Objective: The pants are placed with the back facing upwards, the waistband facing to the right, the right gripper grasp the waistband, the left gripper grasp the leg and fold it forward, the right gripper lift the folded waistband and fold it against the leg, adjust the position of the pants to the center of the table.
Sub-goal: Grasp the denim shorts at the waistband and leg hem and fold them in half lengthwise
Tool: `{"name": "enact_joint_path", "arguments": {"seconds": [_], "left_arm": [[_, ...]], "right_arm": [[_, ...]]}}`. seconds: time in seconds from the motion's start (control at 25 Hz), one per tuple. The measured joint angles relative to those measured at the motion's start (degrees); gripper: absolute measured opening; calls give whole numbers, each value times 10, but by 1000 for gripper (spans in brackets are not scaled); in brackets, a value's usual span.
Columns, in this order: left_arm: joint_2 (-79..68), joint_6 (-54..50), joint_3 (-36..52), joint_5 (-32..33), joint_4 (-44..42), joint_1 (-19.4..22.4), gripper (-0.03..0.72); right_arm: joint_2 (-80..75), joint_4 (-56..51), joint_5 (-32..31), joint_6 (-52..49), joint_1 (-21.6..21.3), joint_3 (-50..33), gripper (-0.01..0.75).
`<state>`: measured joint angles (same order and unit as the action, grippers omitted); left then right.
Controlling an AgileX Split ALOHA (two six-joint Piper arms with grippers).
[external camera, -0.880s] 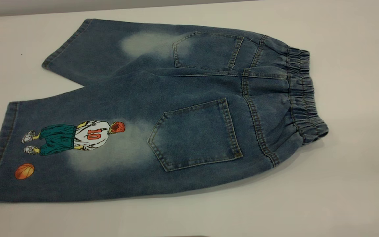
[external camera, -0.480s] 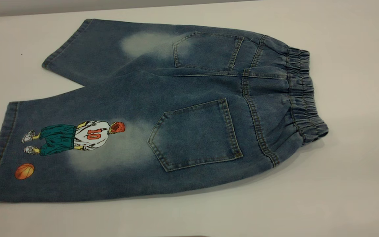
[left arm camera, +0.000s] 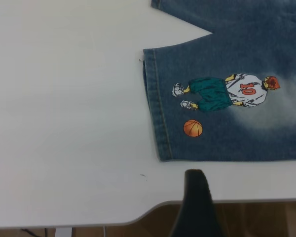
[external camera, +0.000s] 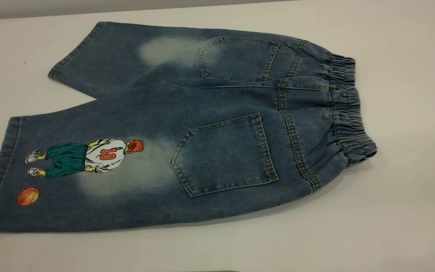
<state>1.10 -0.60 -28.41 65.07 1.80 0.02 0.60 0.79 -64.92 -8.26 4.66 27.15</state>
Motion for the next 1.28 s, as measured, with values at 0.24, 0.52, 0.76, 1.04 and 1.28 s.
{"name": "enact_joint_path", "arguments": {"seconds": [0.24,0.52,0.76,1.04,1.28], "left_arm": [[0,0,0,0,0,0,482],[0,0,0,-1,0,0,482],[0,0,0,-2,0,0,482],[-13,0,-14,-15,0,0,482],[-177,0,-86,-63,0,0,482]], "right_arm": [[0,0,0,0,0,0,525],[0,0,0,0,0,0,525],[0,0,0,0,0,0,525],[-2,-12,5,0,0,10,525],[-94,-38,54,0,0,79,525]]}}
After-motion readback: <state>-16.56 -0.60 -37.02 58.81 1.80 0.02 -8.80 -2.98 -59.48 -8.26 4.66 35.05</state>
